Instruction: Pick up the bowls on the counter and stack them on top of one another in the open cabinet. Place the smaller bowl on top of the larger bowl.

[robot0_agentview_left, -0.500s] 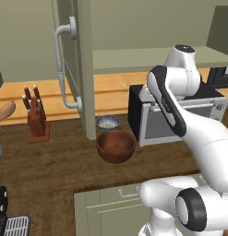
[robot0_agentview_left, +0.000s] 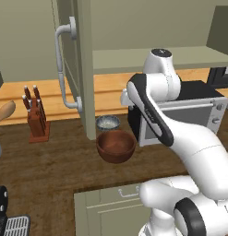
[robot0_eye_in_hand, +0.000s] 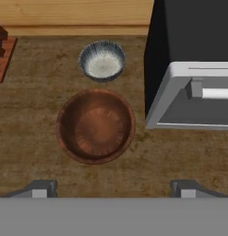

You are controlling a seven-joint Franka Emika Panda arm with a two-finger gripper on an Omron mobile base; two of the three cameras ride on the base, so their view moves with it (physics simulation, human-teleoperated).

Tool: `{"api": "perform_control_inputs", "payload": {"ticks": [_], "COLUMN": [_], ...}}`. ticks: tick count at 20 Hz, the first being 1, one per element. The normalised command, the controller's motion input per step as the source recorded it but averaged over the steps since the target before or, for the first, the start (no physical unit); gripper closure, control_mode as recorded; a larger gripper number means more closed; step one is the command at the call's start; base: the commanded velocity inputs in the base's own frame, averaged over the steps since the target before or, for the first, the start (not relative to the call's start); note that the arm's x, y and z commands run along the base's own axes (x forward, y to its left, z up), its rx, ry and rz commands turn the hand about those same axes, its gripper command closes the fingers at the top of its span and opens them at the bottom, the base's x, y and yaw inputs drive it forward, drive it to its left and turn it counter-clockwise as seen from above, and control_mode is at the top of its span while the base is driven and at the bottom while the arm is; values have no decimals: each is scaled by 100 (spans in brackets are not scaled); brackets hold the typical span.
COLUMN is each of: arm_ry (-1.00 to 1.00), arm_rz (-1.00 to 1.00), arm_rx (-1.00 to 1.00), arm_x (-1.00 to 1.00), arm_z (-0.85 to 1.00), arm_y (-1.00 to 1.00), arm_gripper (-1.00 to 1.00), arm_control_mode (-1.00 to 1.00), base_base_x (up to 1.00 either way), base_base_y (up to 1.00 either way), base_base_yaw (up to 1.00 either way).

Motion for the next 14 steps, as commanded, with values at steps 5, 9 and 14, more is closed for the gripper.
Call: {"api": "perform_control_inputs", "payload": {"ticks": [5, 9, 14], "arm_ry": [-5, 1, 1], "arm_rz": [0, 0, 0], "arm_rx": [0, 0, -2], "arm_x": [-7, 0, 0], "arm_z": [0, 0, -9], "arm_y": [7, 9, 9], "arm_gripper": [-100, -100, -100], "arm_control_mode": [-100, -100, -100], "base_base_x": [0, 0, 0], "base_base_y": [0, 0, 0], "base_base_yaw": [0, 0, 0]}}
